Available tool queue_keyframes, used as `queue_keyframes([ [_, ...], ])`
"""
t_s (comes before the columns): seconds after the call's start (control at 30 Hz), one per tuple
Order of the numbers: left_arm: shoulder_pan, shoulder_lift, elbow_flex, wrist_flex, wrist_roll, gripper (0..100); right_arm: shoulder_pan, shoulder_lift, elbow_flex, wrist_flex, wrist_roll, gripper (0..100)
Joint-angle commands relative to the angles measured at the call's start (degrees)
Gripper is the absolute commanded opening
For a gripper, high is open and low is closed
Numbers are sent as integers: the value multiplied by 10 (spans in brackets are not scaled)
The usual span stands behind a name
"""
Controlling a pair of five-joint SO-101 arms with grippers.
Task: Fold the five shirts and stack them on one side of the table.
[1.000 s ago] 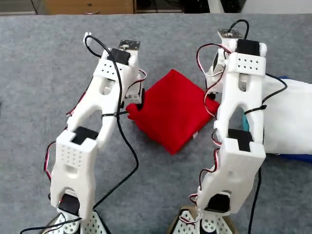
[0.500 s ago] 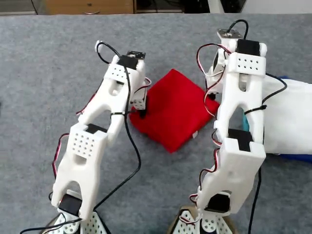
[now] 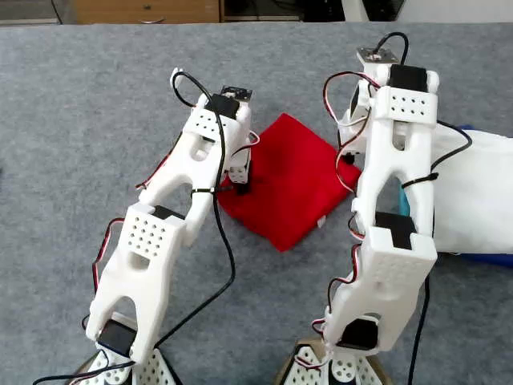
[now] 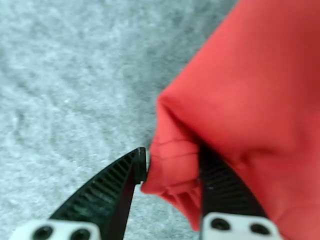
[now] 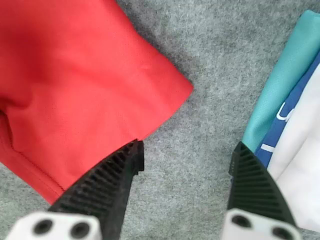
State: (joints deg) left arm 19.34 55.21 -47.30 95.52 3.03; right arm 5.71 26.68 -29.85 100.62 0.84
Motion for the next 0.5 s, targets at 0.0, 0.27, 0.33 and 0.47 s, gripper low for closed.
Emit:
queue_keyframes([
  [0.0, 10, 6, -3, 7, -1, 89, 15, -1, 0, 5, 6, 282],
  [0.27, 8, 7, -2, 7, -1, 19, 25, 51, -3, 7, -12, 284],
  [0.33, 7, 7, 1, 7, -2, 19, 23, 62, -2, 7, -20, 284],
  [0.47, 7, 7, -2, 7, -2, 19, 6, 67, -5, 7, -31, 285],
])
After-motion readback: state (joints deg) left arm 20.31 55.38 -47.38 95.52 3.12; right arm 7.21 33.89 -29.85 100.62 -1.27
